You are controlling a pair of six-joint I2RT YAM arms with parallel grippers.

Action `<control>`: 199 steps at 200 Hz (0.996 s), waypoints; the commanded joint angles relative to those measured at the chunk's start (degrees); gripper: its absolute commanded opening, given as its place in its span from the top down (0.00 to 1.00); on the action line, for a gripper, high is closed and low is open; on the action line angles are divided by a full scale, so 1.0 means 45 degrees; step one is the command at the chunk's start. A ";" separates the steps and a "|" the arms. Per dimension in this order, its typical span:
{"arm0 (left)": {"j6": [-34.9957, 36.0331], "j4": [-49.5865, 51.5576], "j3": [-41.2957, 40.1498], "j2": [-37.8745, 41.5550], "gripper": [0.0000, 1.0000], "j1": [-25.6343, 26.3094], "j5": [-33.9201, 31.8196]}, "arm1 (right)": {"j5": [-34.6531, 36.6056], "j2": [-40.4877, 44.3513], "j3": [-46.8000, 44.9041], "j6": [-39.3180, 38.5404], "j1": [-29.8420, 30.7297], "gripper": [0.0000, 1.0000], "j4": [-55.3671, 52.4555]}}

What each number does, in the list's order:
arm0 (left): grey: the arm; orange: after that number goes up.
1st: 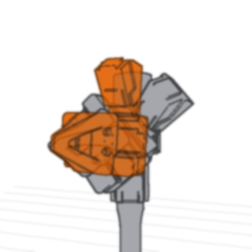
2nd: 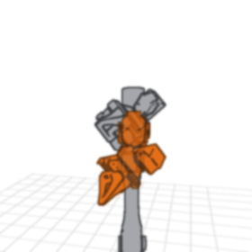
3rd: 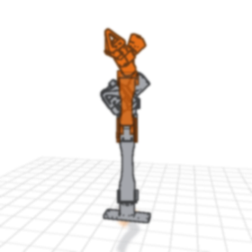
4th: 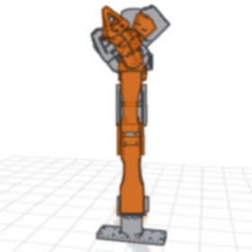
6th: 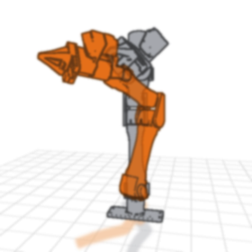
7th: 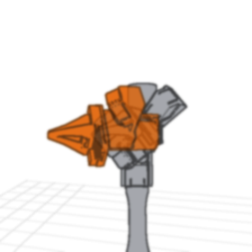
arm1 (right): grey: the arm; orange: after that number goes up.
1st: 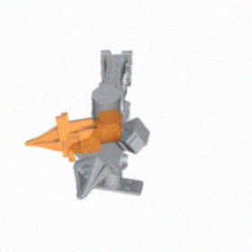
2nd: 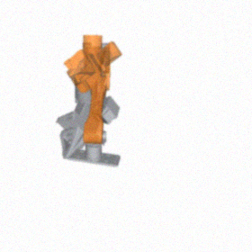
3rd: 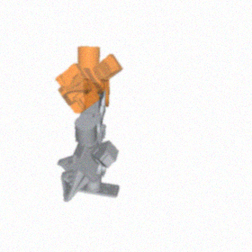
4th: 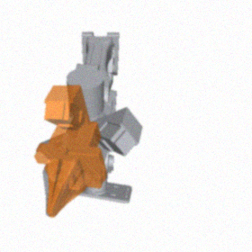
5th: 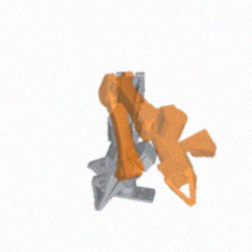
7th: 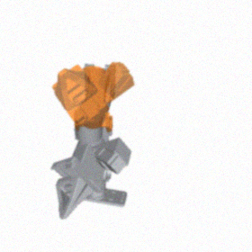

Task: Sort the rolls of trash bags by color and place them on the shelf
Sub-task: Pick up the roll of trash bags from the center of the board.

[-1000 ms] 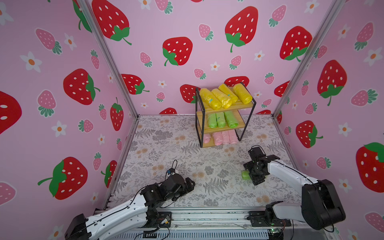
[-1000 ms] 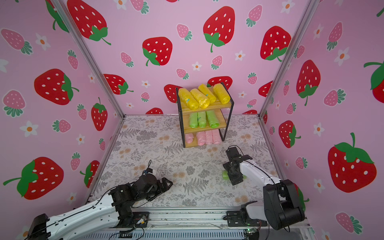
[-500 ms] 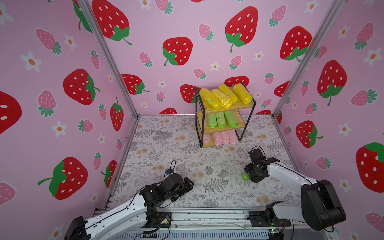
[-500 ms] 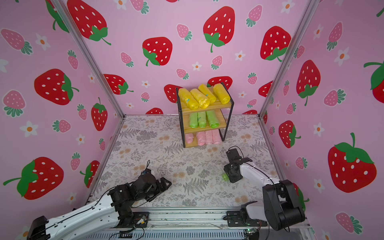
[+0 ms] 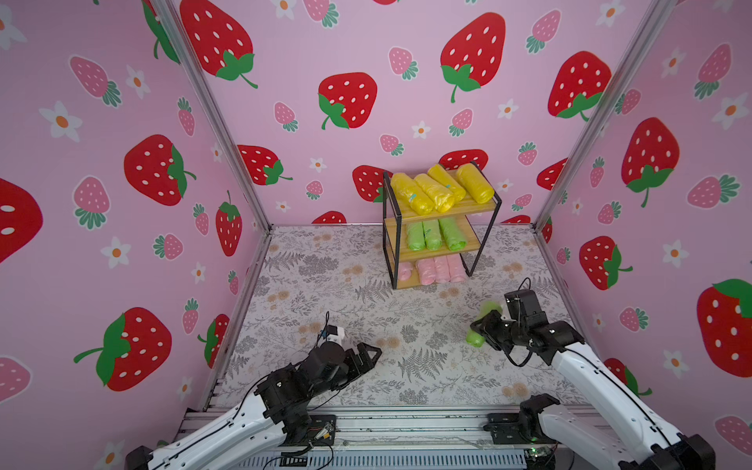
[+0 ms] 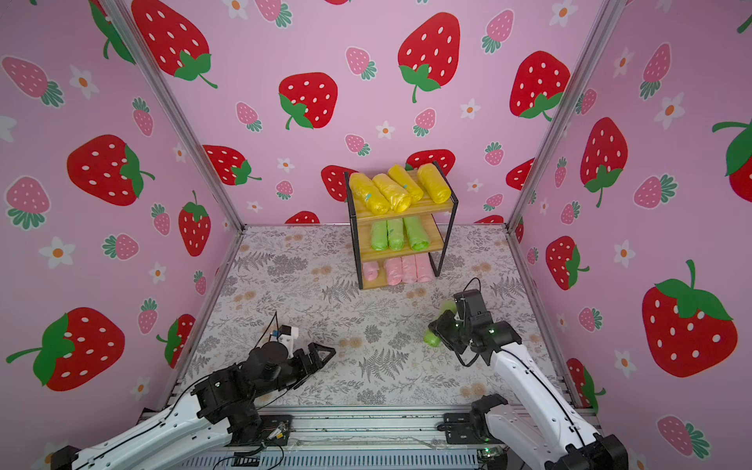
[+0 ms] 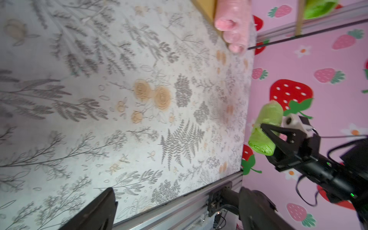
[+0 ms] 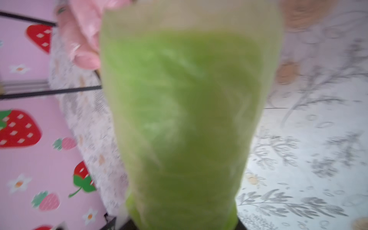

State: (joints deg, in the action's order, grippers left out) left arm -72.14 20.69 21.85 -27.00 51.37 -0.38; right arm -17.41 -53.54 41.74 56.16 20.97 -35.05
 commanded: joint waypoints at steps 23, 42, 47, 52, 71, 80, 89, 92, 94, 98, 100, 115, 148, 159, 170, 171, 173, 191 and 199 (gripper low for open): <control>0.1639 -0.1566 0.1559 0.1146 0.00 -0.0193 -0.0145 | -0.5006 -0.0354 0.2663 -0.3694 0.0768 1.00 -0.0061; 0.1753 -0.1692 0.1893 0.0650 0.00 -0.0296 0.0163 | -0.5141 -0.0410 0.2763 -0.3346 0.1950 1.00 0.0155; 0.1721 -0.1893 0.1903 0.0474 0.00 -0.0293 0.0289 | -0.5000 -0.0362 0.2681 -0.3246 0.2366 1.00 0.0347; 0.1669 -0.2207 0.1890 0.0297 0.00 -0.0308 0.0443 | -0.4875 -0.0340 0.2597 -0.3134 0.2780 1.00 0.0531; 0.1500 -0.3730 0.1758 -0.0399 0.00 -0.0341 0.1113 | -0.4560 -0.0199 0.2231 -0.2736 0.4142 1.00 0.1235; 0.1561 -0.4648 0.1629 -0.0660 0.01 -0.0347 0.1488 | -0.4770 -0.0156 0.1975 -0.2347 0.4539 1.00 0.1767; 0.1618 -0.5820 0.1388 -0.0846 0.00 -0.0360 0.1753 | -0.4932 -0.0117 0.1639 -0.1644 0.4778 1.00 0.2312; 0.1605 -0.6139 0.1289 -0.0883 0.00 -0.0362 0.2037 | -0.4912 -0.0097 0.1545 -0.1424 0.4884 1.00 0.2468; 0.1609 -0.6389 0.1232 -0.0891 0.00 -0.0362 0.2170 | -0.4879 -0.0086 0.1482 -0.1293 0.4967 1.00 0.2576; 0.1599 -0.6697 0.1142 -0.0911 0.00 -0.0359 0.2299 | -0.4788 -0.0043 0.1387 -0.1072 0.5152 1.00 0.2806; 0.1598 -0.6816 0.1112 -0.0912 0.00 -0.0361 0.2347 | -0.4751 -0.0023 0.1335 -0.0981 0.5249 1.00 0.2900; 0.1684 -0.7102 0.1044 -0.1009 0.00 -0.0362 0.2610 | -0.4226 -0.0024 0.1401 -0.0725 0.6086 1.00 0.3150; 0.1604 -0.7590 0.1065 -0.1425 0.00 -0.0361 0.3364 | -0.3691 -0.1283 0.2742 -0.1200 0.7608 1.00 0.2613; 0.1491 -0.7902 0.1051 -0.1560 0.00 -0.0362 0.3600 | -0.3597 -0.1764 0.3134 -0.1384 0.7917 1.00 0.2613; 0.1376 -0.8096 0.1044 -0.1644 0.00 -0.0359 0.3796 | -0.3586 -0.2094 0.3365 -0.1416 0.8063 1.00 0.2723; 0.1369 -0.8104 0.1044 -0.1650 0.00 -0.0360 0.3806 | -0.3589 -0.2110 0.3383 -0.1421 0.8059 1.00 0.2736; 0.1350 -0.8125 0.1044 -0.1654 0.00 -0.0362 0.3818 | -0.3621 -0.2166 0.3406 -0.1424 0.8055 1.00 0.2756; 0.1283 -0.8004 0.1006 -0.1571 0.00 -0.0359 0.3927 | -0.3735 -0.2429 0.3610 -0.1416 0.8074 1.00 0.2947; 0.1313 -0.7877 0.0985 -0.1484 0.00 -0.0356 0.3967 | -0.3804 -0.2499 0.3688 -0.1411 0.8108 1.00 0.3053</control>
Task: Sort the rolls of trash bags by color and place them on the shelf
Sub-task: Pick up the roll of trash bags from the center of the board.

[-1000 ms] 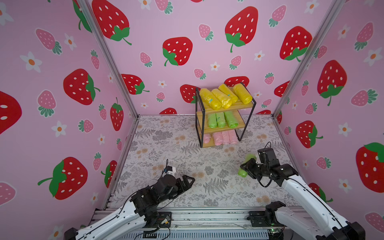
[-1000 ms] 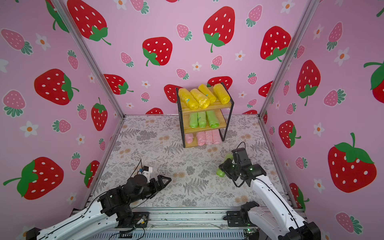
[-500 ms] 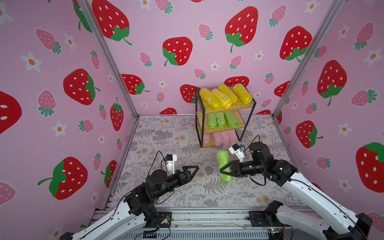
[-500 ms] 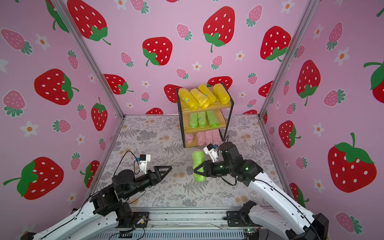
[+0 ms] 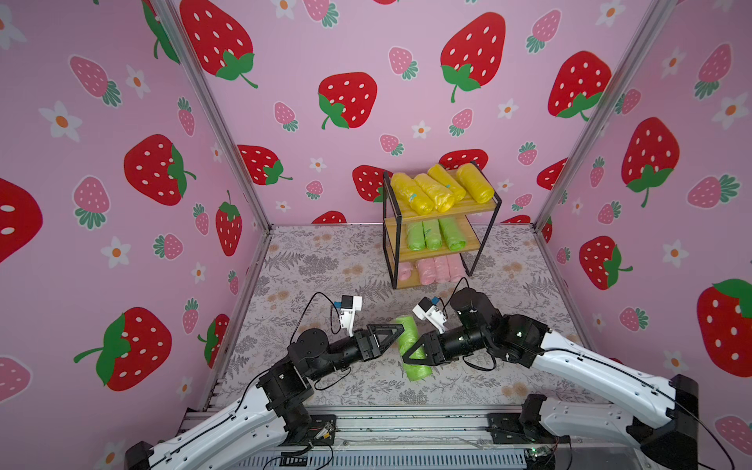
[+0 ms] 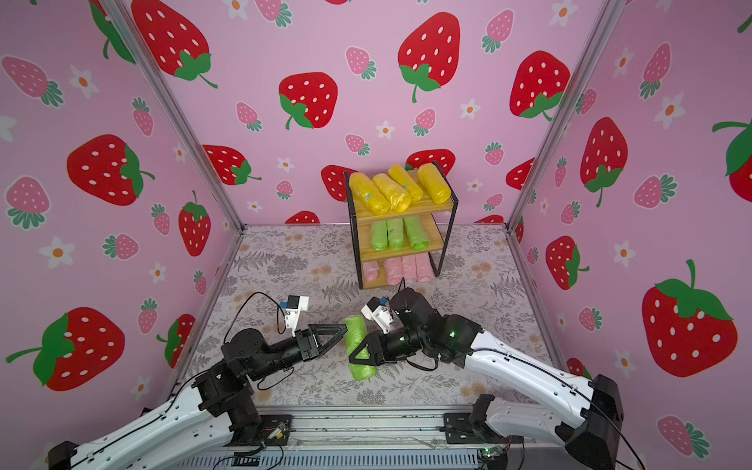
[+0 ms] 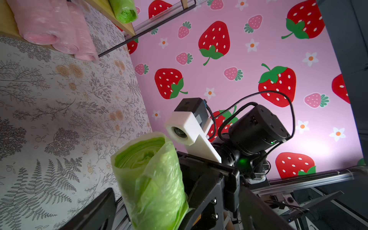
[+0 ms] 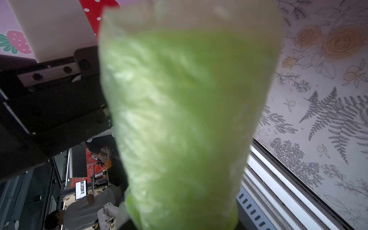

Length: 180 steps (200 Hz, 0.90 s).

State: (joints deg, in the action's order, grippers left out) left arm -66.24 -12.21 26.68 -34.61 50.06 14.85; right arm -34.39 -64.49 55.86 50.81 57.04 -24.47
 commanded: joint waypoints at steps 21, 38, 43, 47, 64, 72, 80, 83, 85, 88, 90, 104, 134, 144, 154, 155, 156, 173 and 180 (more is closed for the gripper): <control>-0.0007 -0.0531 -0.0248 0.0473 0.01 -0.0070 0.0615 | -0.0070 -0.0090 0.0720 -0.0194 0.0239 1.00 0.0830; -0.0190 -0.0938 -0.0473 0.0543 0.04 -0.0070 0.0664 | -0.0115 -0.0093 0.0805 -0.0195 0.0376 1.00 0.0954; -0.0255 -0.1056 -0.0535 0.0538 0.06 -0.0056 0.0683 | -0.0158 -0.0117 0.0844 -0.0187 0.0424 1.00 0.1033; -0.0330 -0.1121 -0.0584 0.0528 0.07 -0.0070 0.0686 | -0.0194 -0.0126 0.0864 -0.0194 0.0476 1.00 0.1090; -0.0572 -0.1544 -0.0758 0.0455 0.10 -0.0070 0.0721 | -0.0265 -0.0283 0.1065 -0.0217 0.0696 1.00 0.1136; -0.0702 -0.1817 -0.0875 0.0423 0.11 -0.0070 0.0760 | -0.0305 -0.0392 0.1150 -0.0256 0.0808 1.00 0.1136; -0.0828 -0.2047 -0.0971 0.0388 0.13 -0.0066 0.0765 | -0.0307 -0.0471 0.1236 -0.0276 0.0934 1.00 0.1150; -0.0869 -0.2094 -0.0992 0.0377 0.13 -0.0070 0.0743 | -0.0321 -0.0510 0.1271 -0.0289 0.0965 1.00 0.1161; -0.0901 -0.2127 -0.0993 0.0369 0.14 -0.0065 0.0743 | -0.0344 -0.0541 0.1302 -0.0298 0.0984 1.00 0.1170; -0.0949 -0.2189 -0.1031 0.0367 0.14 -0.0070 0.0733 | -0.0380 -0.0580 0.1331 -0.0322 0.1035 1.00 0.1164; -0.0960 -0.2224 -0.1042 0.0367 0.14 -0.0065 0.0725 | -0.0398 -0.0613 0.1351 -0.0335 0.1046 1.00 0.1166; -0.1130 -0.2374 -0.1121 0.0367 0.18 -0.0070 0.0676 | -0.0425 -0.0761 0.1507 -0.0346 0.1172 1.00 0.1173; -0.1561 -0.1863 -0.0939 0.0256 0.30 -0.0109 0.0712 | -0.0549 -0.0985 0.1623 -0.0421 0.1251 1.00 0.1180; -0.1676 -0.1886 -0.0927 0.0182 0.35 -0.0117 0.0757 | -0.0549 -0.1030 0.1621 -0.0413 0.1270 1.00 0.1184; -0.1760 -0.2007 -0.0947 0.0114 0.41 -0.0129 0.0817 | -0.0495 -0.1024 0.1592 -0.0396 0.1271 1.00 0.1147; -0.1762 -0.2011 -0.0947 0.0113 0.42 -0.0129 0.0819 | -0.0489 -0.1022 0.1582 -0.0394 0.1271 1.00 0.1144; -0.1764 -0.2022 -0.0947 0.0113 0.42 -0.0129 0.0830 | -0.0476 -0.1021 0.1577 -0.0393 0.1280 1.00 0.1152; -0.1786 -0.2101 -0.0913 0.0089 0.53 -0.0129 0.0849 | -0.0396 -0.0976 0.1481 -0.0346 0.1273 1.00 0.1189; -0.1795 -0.2111 -0.0893 0.0094 0.57 -0.0129 0.0873 | -0.0316 -0.0944 0.1457 -0.0352 0.1271 1.00 0.1194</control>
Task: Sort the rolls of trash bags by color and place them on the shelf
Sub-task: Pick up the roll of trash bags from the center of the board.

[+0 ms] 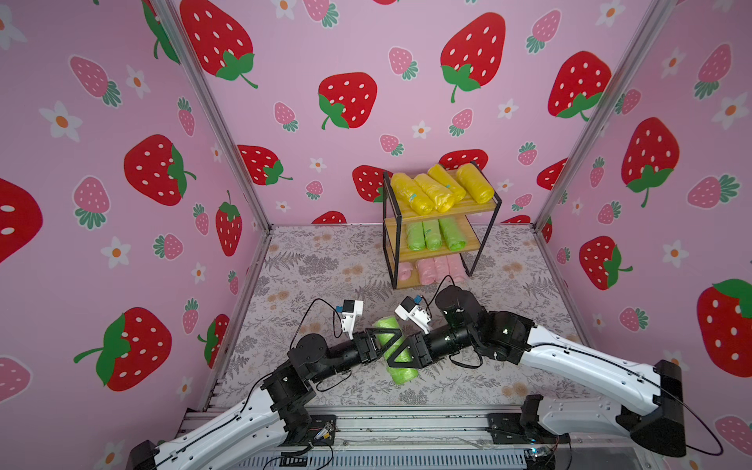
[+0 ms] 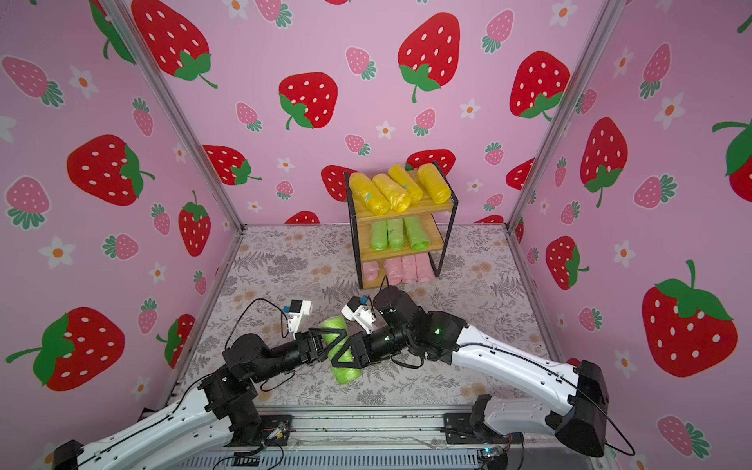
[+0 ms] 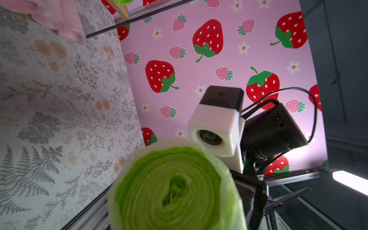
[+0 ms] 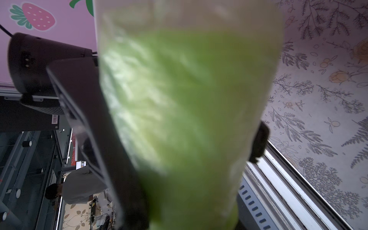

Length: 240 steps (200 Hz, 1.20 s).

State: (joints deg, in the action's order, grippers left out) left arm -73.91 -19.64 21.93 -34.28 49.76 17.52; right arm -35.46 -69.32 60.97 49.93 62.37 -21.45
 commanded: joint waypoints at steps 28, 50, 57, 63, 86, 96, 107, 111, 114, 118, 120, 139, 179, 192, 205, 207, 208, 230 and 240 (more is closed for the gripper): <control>0.0036 -0.0168 0.0354 0.0096 1.00 -0.0080 0.0404 | 0.0206 0.0281 0.0279 -0.0113 0.0067 1.00 0.0434; 0.0085 0.0184 0.0477 0.0249 1.00 -0.0076 0.0254 | 0.0776 0.0341 0.0464 -0.0086 0.0065 0.59 -0.0164; 0.0111 0.0331 0.0526 0.0305 1.00 -0.0080 0.0177 | 0.0939 0.0340 0.0559 -0.0153 0.0067 0.42 -0.0413; 0.0114 0.0455 0.0582 0.0350 1.00 -0.0073 0.0097 | 0.1107 0.0346 0.0624 -0.0191 0.0066 0.33 -0.0598; 0.0060 0.0988 0.0712 0.0394 1.00 -0.0078 -0.0274 | 0.1731 0.0555 0.0659 -0.0172 0.0076 0.12 -0.1138; -0.0150 0.1254 0.0686 0.0427 1.00 -0.0078 -0.0663 | 0.1930 0.0648 0.0533 -0.0201 0.0066 0.04 -0.1210; -0.0420 0.1472 0.0506 0.0464 1.00 -0.0080 -0.1229 | 0.2031 0.0732 0.0200 -0.0182 0.0066 0.01 -0.0954; -0.0572 0.1449 0.0395 0.0479 1.00 -0.0081 -0.1414 | 0.2040 0.0741 0.0064 -0.0116 0.0066 0.01 -0.0798; -0.0722 0.1400 0.0294 0.0488 1.00 -0.0081 -0.1542 | 0.2055 0.0754 -0.0080 -0.0051 0.0071 0.01 -0.0696; -0.0907 0.1276 0.0114 0.0499 1.00 -0.0078 -0.1685 | 0.2083 0.0773 -0.0246 0.0072 0.0069 0.01 -0.0577; -0.0990 0.1195 0.0045 0.0507 1.00 -0.0080 -0.1749 | 0.2095 0.0785 -0.0326 0.0143 0.0067 0.01 -0.0519; -0.1676 0.0693 -0.0659 0.0695 1.00 -0.0076 -0.2513 | 0.2654 0.1064 -0.1349 0.1093 0.0103 0.01 0.0365; -0.2680 0.1312 -0.1626 0.2022 1.00 -0.0042 -0.4296 | 0.5799 0.1809 -0.3294 0.2641 0.1488 0.01 0.2830; -0.2966 0.1326 -0.2055 0.2588 1.00 -0.0003 -0.4766 | 0.6542 0.1656 -0.3699 0.2805 0.1980 0.01 0.3566; -0.3249 0.1456 -0.2445 0.3189 1.00 0.0018 -0.5154 | 0.7000 0.1565 -0.4408 0.3239 0.2195 0.01 0.5259; -0.3299 0.1494 -0.2504 0.3298 1.00 0.0042 -0.5204 | 0.7050 0.1544 -0.4540 0.3333 0.2542 0.01 0.5569; -0.3320 0.1513 -0.2527 0.3349 1.00 0.0039 -0.5232 | 0.7075 0.1541 -0.4601 0.3355 0.2603 0.01 0.5725; -0.3573 0.2361 -0.2801 0.4530 1.00 0.0092 -0.5768 | 0.7860 0.1296 -0.5299 0.3816 0.3124 0.00 0.7749; -0.3672 0.2872 -0.2852 0.5047 1.00 0.0107 -0.5998 | 0.8329 0.1238 -0.5341 0.3717 0.3355 0.00 0.8157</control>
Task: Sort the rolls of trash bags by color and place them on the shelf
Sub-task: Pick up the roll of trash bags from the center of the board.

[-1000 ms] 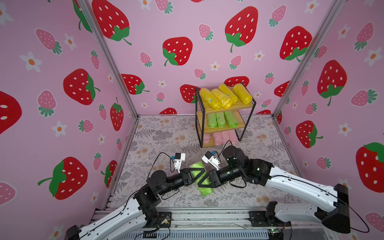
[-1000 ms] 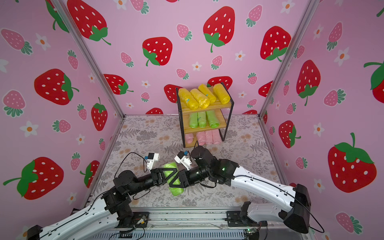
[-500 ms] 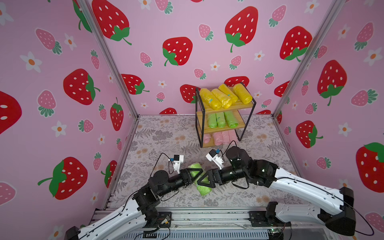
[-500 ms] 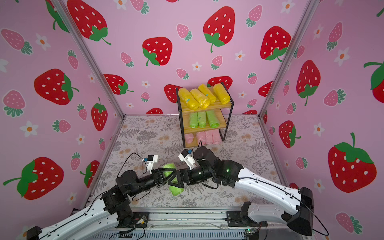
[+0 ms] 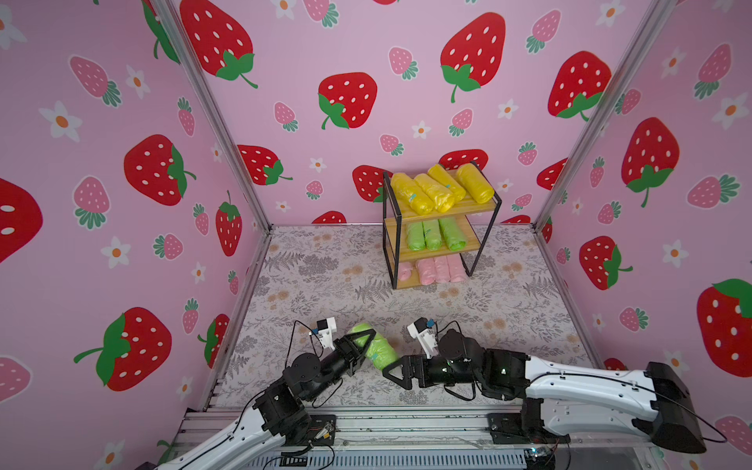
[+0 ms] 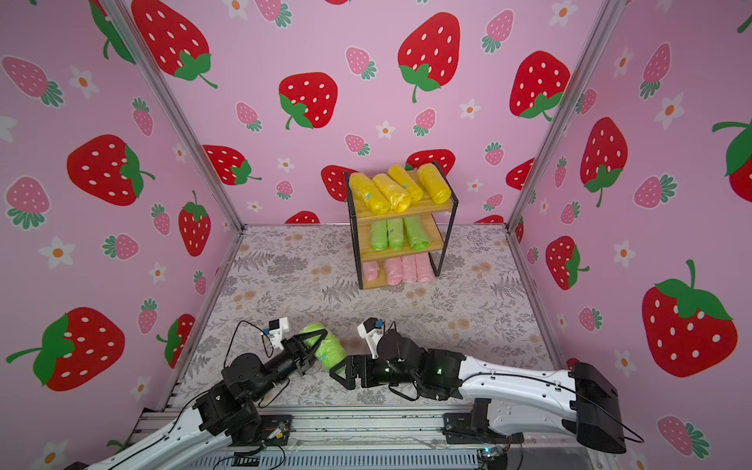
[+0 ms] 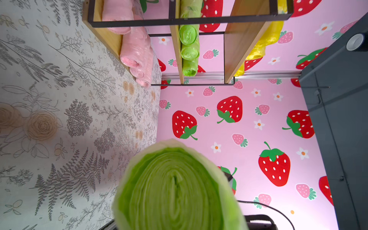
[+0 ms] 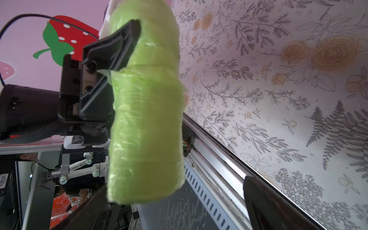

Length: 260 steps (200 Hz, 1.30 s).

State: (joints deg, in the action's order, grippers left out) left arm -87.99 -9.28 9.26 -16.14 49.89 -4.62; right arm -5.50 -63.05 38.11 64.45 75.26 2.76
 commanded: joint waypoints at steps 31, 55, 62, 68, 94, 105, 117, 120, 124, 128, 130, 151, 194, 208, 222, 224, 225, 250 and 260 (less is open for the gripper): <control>-0.0904 0.1353 -0.0315 0.2073 1.00 0.0097 -0.1507 | 0.2218 -0.0391 -0.0023 0.0094 0.0668 0.01 0.3479; -0.1103 0.1302 -0.0485 0.2232 1.00 0.0122 -0.1609 | 0.1981 -0.0761 0.0376 -0.0158 0.0662 0.02 0.3830; -0.1116 0.1327 -0.0460 0.2187 1.00 0.0108 -0.1609 | 0.1766 -0.0943 0.0609 -0.0313 0.0661 0.01 0.3750; -0.1136 0.1339 -0.0456 0.2149 1.00 0.0105 -0.1625 | 0.1544 -0.1115 0.0866 -0.0438 0.0661 0.01 0.3523; -0.1207 0.1274 -0.0436 0.1881 1.00 0.0134 -0.1614 | 0.1148 -0.1753 0.1389 -0.0417 0.0660 0.01 0.3325; -0.1266 0.1206 -0.0455 0.1777 1.00 0.0155 -0.1596 | 0.1213 -0.1921 0.1405 -0.0285 0.0672 0.02 0.3407; -0.1267 0.1139 -0.0438 0.1713 1.00 0.0172 -0.1589 | 0.1373 -0.2056 0.1358 -0.0097 0.0663 0.03 0.3431; -0.1265 0.1143 -0.0426 0.1712 1.00 0.0174 -0.1587 | 0.1419 -0.2087 0.1339 -0.0060 0.0663 0.04 0.3446; -0.1262 0.1141 -0.0417 0.1717 1.00 0.0167 -0.1580 | 0.1467 -0.2131 0.1337 0.0015 0.0658 0.07 0.3411; -0.1259 0.1134 -0.0426 0.1711 1.00 0.0171 -0.1587 | 0.1558 -0.2158 0.1336 0.0105 0.0660 0.10 0.3332; -0.1237 0.1127 -0.0419 0.1712 1.00 0.0170 -0.1570 | 0.1608 -0.2190 0.1336 0.0155 0.0658 0.12 0.3297; -0.1208 0.1129 -0.0387 0.1731 1.00 0.0183 -0.1539 | 0.1688 -0.2273 0.1259 0.0339 0.0672 0.23 0.3349; -0.1155 0.1105 -0.0359 0.1644 1.00 0.0254 -0.1584 | 0.1848 -0.2265 0.1107 0.0480 0.0602 0.44 0.3655; -0.1131 0.1089 -0.0321 0.1600 1.00 0.0265 -0.1602 | 0.1808 -0.2336 0.1046 0.0590 0.0599 0.47 0.3915; -0.1112 0.1066 -0.0299 0.1547 1.00 0.0282 -0.1604 | 0.1807 -0.2410 0.0951 0.0692 0.0589 0.47 0.4086; -0.1107 0.1066 -0.0285 0.1539 1.00 0.0281 -0.1608 | 0.1807 -0.2429 0.0932 0.0721 0.0582 0.47 0.4120; -0.1109 0.1076 -0.0282 0.1537 1.00 0.0281 -0.1599 | 0.1807 -0.2432 0.0939 0.0739 0.0580 0.47 0.4126; -0.1061 0.1027 -0.0260 0.1460 1.00 0.0335 -0.1622 | 0.1736 -0.2590 0.0789 0.0956 0.0521 0.47 0.4561; -0.1061 0.1024 -0.0260 0.1458 1.00 0.0349 -0.1619 | 0.1746 -0.2611 0.0780 0.0971 0.0513 0.53 0.4556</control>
State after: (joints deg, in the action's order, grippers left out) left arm -93.27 -2.50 6.68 -9.21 50.81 -12.82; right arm 4.19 -74.15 41.50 67.75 77.34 16.60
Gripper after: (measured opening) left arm 0.317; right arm 0.528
